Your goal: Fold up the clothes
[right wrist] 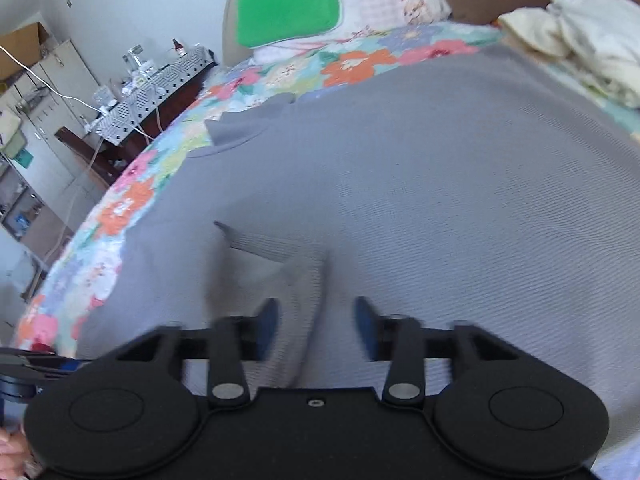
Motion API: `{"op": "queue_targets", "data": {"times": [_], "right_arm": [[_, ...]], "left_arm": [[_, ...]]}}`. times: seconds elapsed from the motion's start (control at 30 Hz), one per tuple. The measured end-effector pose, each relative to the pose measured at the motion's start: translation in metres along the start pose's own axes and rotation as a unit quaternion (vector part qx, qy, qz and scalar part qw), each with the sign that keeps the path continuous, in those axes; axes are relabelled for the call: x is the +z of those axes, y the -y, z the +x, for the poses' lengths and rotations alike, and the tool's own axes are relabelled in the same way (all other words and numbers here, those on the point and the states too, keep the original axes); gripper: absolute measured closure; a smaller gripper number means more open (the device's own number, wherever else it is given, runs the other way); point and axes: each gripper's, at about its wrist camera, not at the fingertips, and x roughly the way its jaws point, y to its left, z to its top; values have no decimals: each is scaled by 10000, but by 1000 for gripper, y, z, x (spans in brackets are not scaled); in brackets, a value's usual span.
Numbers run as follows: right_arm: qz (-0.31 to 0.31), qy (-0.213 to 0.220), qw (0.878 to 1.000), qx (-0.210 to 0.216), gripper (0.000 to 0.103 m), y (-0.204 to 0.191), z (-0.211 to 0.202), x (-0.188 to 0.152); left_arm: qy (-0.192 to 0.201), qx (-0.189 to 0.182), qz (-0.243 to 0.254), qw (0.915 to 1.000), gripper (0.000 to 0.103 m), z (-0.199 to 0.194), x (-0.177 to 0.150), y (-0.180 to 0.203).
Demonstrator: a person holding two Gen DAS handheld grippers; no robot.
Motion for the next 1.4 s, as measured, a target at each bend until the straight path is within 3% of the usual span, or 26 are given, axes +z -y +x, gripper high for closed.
{"op": "queue_targets", "data": {"times": [0.13, 0.23, 0.3, 0.47, 0.57, 0.67, 0.77, 0.87, 0.97, 1.07, 1.13, 1.27, 1.4], "right_arm": [[-118, -221, 9995, -196, 38, -14, 23, -2], [-620, -192, 9977, -174, 97, -28, 29, -5], [-742, 8, 9972, 100, 97, -33, 21, -2], [-789, 583, 9913, 882, 97, -43, -6, 9], [-490, 666, 9904, 1105, 97, -42, -17, 18], [-36, 745, 9883, 1329, 97, -36, -27, 31], [-161, 920, 9871, 1297, 97, -39, -31, 43], [-101, 683, 9928, 976, 97, -36, -19, 45], [15, 321, 9986, 410, 97, -26, -5, 32], [-511, 59, 9984, -255, 92, -30, 1, 12], [-942, 21, 9944, -482, 90, -38, -3, 0], [-856, -104, 9957, -342, 59, -34, -14, -16], [-237, -325, 9989, 240, 53, -19, -14, -25]], "left_arm": [[88, -95, -64, 9999, 41, -2, 0, -4], [149, -172, -186, 9996, 41, -1, 1, -8], [209, -289, -338, 9988, 41, -2, 4, -12], [822, -1095, -793, 9874, 36, -16, 12, -23], [1018, -1441, -885, 9803, 32, -18, 16, -24], [914, -1465, -977, 9801, 32, -12, 19, -23], [797, -1345, -954, 9831, 32, -5, 18, -22], [496, -1201, -680, 9892, 31, 5, 19, -16], [193, -710, -262, 9969, 31, 16, 16, -3], [388, -370, 90, 9985, 31, 11, 15, 6], [684, -298, 347, 9966, 31, 1, 15, 12], [970, -348, 653, 9925, 31, -11, 16, 23], [749, 280, 1021, 9915, 30, 1, 15, 34]]}}
